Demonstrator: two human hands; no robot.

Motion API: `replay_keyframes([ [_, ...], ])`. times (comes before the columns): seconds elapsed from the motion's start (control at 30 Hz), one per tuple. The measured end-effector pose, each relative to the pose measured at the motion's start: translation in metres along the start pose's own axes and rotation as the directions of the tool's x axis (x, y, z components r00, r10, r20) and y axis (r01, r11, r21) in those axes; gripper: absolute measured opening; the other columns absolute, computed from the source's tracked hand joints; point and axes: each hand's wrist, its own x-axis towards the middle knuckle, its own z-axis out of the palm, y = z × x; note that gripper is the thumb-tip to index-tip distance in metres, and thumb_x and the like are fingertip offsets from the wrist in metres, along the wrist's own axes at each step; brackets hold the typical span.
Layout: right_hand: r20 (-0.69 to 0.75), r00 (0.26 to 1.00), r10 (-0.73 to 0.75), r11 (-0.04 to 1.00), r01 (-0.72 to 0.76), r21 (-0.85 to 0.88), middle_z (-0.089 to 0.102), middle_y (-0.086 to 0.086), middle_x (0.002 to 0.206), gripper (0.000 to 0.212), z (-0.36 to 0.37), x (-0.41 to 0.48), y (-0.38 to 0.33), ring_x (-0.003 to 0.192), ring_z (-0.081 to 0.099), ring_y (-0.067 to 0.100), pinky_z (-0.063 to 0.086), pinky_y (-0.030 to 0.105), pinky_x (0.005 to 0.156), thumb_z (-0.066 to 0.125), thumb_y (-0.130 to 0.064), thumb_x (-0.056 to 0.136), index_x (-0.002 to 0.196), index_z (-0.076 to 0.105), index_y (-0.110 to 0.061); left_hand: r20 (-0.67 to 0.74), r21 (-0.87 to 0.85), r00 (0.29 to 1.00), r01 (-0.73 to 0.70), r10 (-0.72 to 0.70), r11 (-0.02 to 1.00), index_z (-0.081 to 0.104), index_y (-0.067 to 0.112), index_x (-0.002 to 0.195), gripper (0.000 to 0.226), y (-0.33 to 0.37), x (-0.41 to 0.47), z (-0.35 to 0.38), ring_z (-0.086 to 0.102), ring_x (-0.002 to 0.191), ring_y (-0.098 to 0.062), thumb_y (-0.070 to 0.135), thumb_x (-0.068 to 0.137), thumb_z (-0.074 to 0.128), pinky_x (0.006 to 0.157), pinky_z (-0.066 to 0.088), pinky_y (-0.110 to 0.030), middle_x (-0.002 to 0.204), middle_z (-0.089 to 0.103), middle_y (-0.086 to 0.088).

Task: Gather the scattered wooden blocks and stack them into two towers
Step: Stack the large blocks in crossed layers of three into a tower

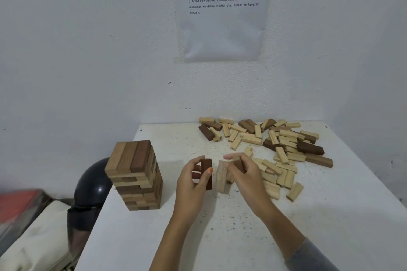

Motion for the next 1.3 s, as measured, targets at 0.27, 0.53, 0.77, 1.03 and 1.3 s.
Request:
replay_keyframes([
  [0.27, 0.015, 1.000, -0.019, 0.997, 0.020, -0.074, 0.065, 0.001, 0.089, 0.018, 0.018, -0.029, 0.016, 0.074, 0.057, 0.000, 0.043, 0.008, 0.063, 0.056, -0.001, 0.090, 0.092, 0.066, -0.015, 0.066, 0.020, 0.997, 0.046, -0.047, 0.999, 0.057, 0.027, 0.122, 0.027, -0.016, -0.026, -0.016, 0.059, 0.087, -0.010, 0.014, 0.098, 0.055, 0.066, 0.046, -0.011, 0.095, 0.061, 0.000],
  [0.53, 0.067, 0.986, -0.152, 0.931, 0.166, -0.326, 0.061, -0.011, 0.085, 0.011, 0.024, -0.050, 0.034, 0.079, 0.056, 0.002, 0.040, 0.009, 0.065, 0.060, -0.012, 0.090, 0.094, 0.063, -0.022, -0.005, 0.077, 1.000, 0.004, -0.003, 0.997, 0.062, 0.021, 0.117, 0.025, -0.034, -0.050, -0.024, 0.060, 0.090, -0.005, 0.015, 0.093, 0.062, 0.075, 0.047, -0.014, 0.100, 0.063, 0.002],
  [0.77, 0.139, 0.970, -0.202, 0.877, 0.242, -0.415, 0.044, -0.011, 0.108, 0.036, 0.022, -0.057, 0.039, 0.100, 0.049, 0.007, 0.043, 0.024, 0.086, 0.060, -0.040, 0.084, 0.118, 0.053, -0.030, -0.017, 0.187, 0.999, -0.043, 0.047, 0.981, 0.058, 0.029, 0.118, 0.026, -0.041, -0.056, -0.020, 0.049, 0.109, -0.009, 0.020, 0.094, 0.061, 0.081, 0.040, -0.005, 0.109, 0.049, 0.011],
  [1.03, 0.059, 0.984, -0.165, 0.978, 0.171, -0.120, 0.051, -0.019, 0.098, 0.037, 0.010, -0.059, 0.032, 0.088, 0.050, -0.005, 0.039, 0.011, 0.078, 0.050, -0.008, 0.096, 0.123, 0.055, -0.032, 0.077, 0.124, 0.997, 0.017, -0.026, 0.992, 0.049, 0.035, 0.130, 0.047, -0.033, -0.063, -0.028, 0.044, 0.115, 0.003, 0.018, 0.090, 0.066, 0.086, 0.039, -0.008, 0.123, 0.048, 0.020],
  [1.3, 0.022, 0.979, -0.202, 0.931, 0.199, -0.305, 0.056, -0.001, 0.083, 0.013, 0.002, -0.049, 0.040, 0.064, 0.044, 0.007, 0.036, 0.016, 0.064, 0.060, -0.017, 0.093, 0.100, 0.068, -0.026, 0.197, 0.131, 0.979, 0.019, -0.045, 0.991, 0.040, 0.045, 0.137, 0.079, -0.032, -0.067, -0.038, 0.038, 0.118, 0.013, 0.030, 0.073, 0.084, 0.091, 0.037, -0.011, 0.129, 0.044, 0.025],
])
